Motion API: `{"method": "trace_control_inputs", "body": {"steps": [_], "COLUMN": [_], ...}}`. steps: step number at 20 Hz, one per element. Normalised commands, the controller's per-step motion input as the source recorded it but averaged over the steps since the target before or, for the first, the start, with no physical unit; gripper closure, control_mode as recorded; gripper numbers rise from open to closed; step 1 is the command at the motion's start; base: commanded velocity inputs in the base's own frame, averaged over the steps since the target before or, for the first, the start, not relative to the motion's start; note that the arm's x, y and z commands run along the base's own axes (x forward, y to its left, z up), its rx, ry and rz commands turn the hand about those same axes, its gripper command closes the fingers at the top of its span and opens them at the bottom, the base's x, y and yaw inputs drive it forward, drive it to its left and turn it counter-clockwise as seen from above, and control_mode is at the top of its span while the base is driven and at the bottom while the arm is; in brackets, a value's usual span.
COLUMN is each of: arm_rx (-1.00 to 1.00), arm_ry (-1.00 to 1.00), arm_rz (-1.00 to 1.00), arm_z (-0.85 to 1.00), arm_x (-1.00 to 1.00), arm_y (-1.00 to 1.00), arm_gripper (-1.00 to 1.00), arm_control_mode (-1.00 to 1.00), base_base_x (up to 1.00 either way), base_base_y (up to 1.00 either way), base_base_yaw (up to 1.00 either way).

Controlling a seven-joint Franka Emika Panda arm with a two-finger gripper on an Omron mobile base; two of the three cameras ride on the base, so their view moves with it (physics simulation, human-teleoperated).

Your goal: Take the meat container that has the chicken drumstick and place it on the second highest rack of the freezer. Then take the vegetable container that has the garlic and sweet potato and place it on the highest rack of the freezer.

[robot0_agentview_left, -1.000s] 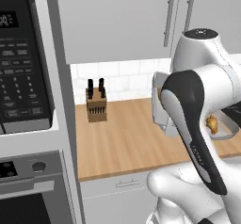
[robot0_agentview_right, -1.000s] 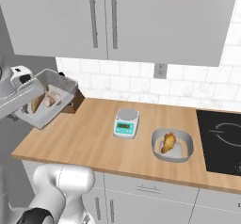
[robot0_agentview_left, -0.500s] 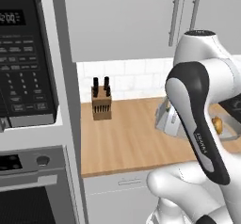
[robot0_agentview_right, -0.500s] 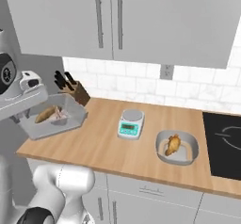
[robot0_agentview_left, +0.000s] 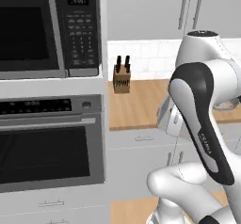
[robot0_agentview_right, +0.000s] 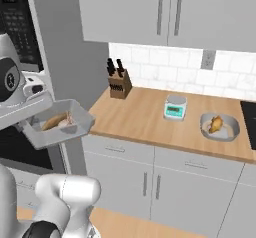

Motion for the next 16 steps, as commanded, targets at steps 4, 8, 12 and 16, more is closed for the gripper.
{"method": "trace_control_inputs", "body": {"steps": [4, 8, 12, 16], "arm_rx": [0.00, 0.00, 0.00, 0.00], "arm_ry": [0.00, 0.00, 0.00, 0.00], "arm_rz": [0.00, 0.00, 0.00, 0.00], "arm_z": [0.00, 0.00, 0.00, 0.00], "arm_x": [0.00, 0.00, 0.00, 0.00], "arm_y": [0.00, 0.00, 0.00, 0.00], "arm_gripper": [1.00, 1.00, 1.00, 1.00], "arm_control_mode": [1.00, 1.00, 1.00, 1.00], "base_base_x": [-0.18, 0.11, 0.03, 0.00], "base_base_y": [1.00, 1.00, 1.00, 1.00], "base_base_yaw": [0.16, 0.18, 0.24, 0.28]}}
